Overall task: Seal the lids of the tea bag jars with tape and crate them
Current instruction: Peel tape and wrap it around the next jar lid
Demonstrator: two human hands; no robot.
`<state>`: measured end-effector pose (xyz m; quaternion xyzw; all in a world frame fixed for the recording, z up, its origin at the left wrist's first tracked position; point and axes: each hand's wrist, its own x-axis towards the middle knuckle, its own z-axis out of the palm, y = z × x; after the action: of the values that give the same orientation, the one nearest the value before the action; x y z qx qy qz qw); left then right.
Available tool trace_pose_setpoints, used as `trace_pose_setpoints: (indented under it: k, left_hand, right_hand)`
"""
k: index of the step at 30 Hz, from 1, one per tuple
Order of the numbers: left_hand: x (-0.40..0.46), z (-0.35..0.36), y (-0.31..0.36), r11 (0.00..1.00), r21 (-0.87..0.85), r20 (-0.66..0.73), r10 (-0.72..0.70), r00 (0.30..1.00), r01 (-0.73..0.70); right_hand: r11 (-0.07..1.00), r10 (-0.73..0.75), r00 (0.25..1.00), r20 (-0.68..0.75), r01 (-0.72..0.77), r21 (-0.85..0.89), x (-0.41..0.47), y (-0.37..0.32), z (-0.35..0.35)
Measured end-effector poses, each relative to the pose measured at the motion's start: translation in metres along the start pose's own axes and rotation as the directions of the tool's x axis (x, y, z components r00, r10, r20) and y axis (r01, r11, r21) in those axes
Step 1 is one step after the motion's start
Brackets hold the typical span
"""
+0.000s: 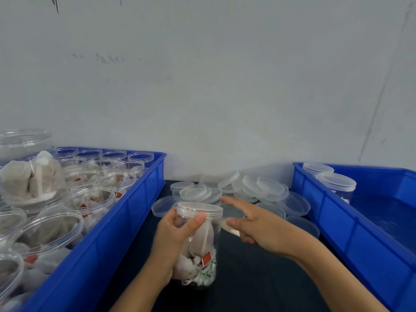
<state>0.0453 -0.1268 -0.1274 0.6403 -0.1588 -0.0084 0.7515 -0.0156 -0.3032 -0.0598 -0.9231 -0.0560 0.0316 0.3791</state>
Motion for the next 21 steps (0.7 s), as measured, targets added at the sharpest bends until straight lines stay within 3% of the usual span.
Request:
trace_pose_setpoints:
  k: [6,13,17,21]
  left_hand:
    - [0.001,-0.001,-0.002,0.999,-0.04,0.059,-0.015,0.998,0.017]
    - [0.002,-0.005,-0.01,0.999,0.014,0.067,0.031,0.997,-0.032]
    - [-0.001,-0.002,-0.011,0.977,0.171,0.041,0.119,0.992,-0.124]
    - [-0.011,0.005,-0.006,0.878,0.414,-0.067,0.293,0.954,-0.24]
  right_hand:
    - [0.968,-0.087,0.99,-0.111,0.058,-0.245,0.002,0.003,0.002]
    - [0.961,-0.109,0.974,-0.196,0.053,-0.27,0.006,0.003,0.013]
    - [0.948,-0.106,0.971,-0.217,0.033,-0.315,0.001,-0.003,0.013]
    - [0.911,-0.108,0.97,-0.216,0.009,-0.412,-0.003,-0.009,0.016]
